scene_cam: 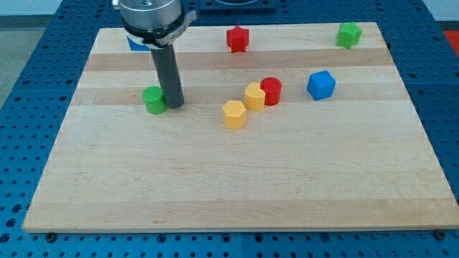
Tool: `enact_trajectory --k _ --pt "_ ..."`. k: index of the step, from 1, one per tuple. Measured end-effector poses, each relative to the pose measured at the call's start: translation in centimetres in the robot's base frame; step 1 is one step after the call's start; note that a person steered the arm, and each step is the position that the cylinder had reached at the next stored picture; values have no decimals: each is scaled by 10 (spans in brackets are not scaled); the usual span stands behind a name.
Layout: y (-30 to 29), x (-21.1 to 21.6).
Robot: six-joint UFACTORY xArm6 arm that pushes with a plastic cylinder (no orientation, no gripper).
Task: Slide blue cube left and down a bit
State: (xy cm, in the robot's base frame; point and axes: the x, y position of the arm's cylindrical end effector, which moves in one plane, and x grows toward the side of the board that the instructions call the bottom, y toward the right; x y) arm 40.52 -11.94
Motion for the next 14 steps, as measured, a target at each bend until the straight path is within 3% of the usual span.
enact_trajectory --k 3,6,8,11,14 --pt "-51 0" --pt "-47 16" --pt "27 14" --pt "135 -53" --pt "269 -71"
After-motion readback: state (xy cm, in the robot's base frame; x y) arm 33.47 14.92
